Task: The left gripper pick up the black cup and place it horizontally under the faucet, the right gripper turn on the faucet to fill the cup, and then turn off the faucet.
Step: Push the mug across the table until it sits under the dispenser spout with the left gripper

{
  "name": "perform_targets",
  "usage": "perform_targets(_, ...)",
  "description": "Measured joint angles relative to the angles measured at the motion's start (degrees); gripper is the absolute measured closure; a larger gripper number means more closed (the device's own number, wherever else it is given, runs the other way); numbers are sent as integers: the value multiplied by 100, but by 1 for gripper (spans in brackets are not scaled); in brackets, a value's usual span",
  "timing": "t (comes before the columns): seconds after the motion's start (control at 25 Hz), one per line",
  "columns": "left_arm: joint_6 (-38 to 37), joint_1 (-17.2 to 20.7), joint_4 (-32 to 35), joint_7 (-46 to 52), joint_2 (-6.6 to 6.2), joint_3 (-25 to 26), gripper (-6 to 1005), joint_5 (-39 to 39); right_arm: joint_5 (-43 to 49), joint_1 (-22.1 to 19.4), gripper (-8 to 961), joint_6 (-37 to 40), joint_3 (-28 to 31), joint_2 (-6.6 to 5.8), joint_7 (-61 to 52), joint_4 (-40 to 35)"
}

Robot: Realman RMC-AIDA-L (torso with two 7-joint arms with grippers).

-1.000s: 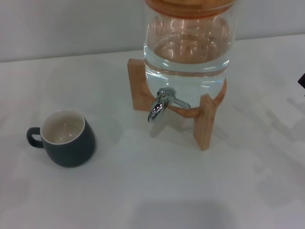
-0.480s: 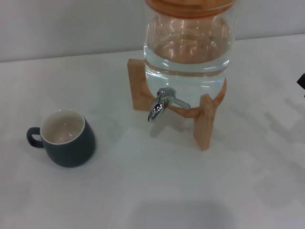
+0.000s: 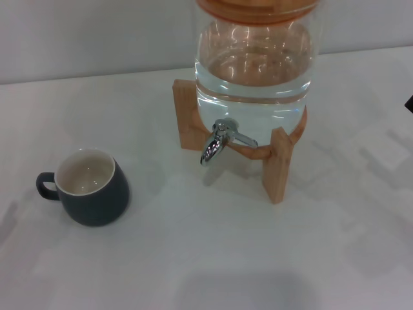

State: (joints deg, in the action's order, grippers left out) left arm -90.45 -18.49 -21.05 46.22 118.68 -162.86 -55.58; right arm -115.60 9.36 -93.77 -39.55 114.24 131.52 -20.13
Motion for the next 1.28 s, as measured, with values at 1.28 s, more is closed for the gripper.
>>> perform_targets(1.28, 1335, -215, 1014, -1201, 42, 0, 252, 479, -6, 32, 128, 83, -34, 45, -48, -141)
